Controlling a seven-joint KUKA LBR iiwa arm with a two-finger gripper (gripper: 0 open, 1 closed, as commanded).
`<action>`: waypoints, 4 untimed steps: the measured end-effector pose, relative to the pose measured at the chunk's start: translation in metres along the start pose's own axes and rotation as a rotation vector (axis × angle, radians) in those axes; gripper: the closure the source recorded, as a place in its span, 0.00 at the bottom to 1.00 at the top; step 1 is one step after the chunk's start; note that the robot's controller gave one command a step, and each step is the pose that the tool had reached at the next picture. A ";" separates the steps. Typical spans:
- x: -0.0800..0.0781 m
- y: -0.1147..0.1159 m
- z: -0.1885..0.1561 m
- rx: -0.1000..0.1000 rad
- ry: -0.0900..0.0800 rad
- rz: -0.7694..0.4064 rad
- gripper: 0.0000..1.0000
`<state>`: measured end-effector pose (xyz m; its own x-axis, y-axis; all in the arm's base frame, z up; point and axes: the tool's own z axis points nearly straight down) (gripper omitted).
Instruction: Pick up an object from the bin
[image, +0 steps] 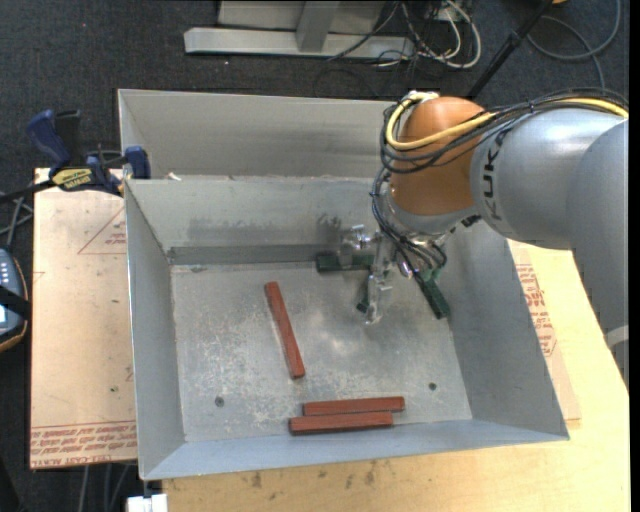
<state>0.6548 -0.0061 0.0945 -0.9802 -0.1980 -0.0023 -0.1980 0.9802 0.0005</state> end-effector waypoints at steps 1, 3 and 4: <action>0.005 -0.011 -0.005 0.000 0.000 -0.022 0.00; 0.005 -0.041 0.023 0.000 -0.002 -0.095 0.00; 0.003 -0.041 0.021 0.000 -0.006 -0.095 1.00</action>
Offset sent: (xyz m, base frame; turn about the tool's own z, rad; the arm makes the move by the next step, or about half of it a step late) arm 0.0024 -0.0411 -0.0245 -0.0991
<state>0.6599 -0.0470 0.0735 -0.9569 -0.2902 -0.0080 -0.2902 0.9570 -0.0005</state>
